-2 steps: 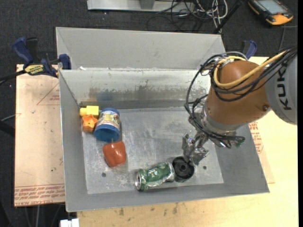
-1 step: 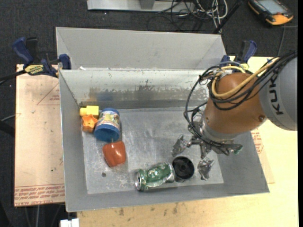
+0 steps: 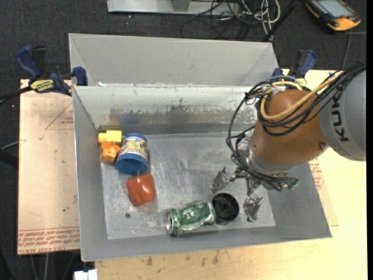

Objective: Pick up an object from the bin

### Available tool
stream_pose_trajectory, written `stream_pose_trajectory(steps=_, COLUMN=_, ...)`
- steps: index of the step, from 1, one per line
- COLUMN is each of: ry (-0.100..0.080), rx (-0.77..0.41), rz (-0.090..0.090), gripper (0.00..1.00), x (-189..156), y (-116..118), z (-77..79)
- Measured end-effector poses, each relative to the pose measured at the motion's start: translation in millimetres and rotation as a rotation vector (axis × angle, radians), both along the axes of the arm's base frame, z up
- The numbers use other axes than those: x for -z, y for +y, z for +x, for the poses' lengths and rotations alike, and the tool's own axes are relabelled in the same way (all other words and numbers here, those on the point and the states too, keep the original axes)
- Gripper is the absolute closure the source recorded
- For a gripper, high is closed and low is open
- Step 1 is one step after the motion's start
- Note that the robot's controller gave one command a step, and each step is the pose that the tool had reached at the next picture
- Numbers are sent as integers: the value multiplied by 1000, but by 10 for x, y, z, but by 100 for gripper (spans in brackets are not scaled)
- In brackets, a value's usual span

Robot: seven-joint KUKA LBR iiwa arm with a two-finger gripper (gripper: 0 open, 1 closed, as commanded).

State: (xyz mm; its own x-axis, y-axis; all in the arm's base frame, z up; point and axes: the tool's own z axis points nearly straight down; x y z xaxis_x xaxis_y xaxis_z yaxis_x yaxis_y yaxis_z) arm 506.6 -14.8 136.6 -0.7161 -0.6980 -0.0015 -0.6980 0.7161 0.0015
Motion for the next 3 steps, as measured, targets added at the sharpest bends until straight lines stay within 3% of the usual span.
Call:
stream_pose_trajectory(steps=1, ry=-42, rx=-564, rz=3, gripper=100, x=450, y=19, z=89)
stream_pose_trajectory(steps=3, ry=-42, rx=-562, rz=3, gripper=100, x=430, y=6, z=71)
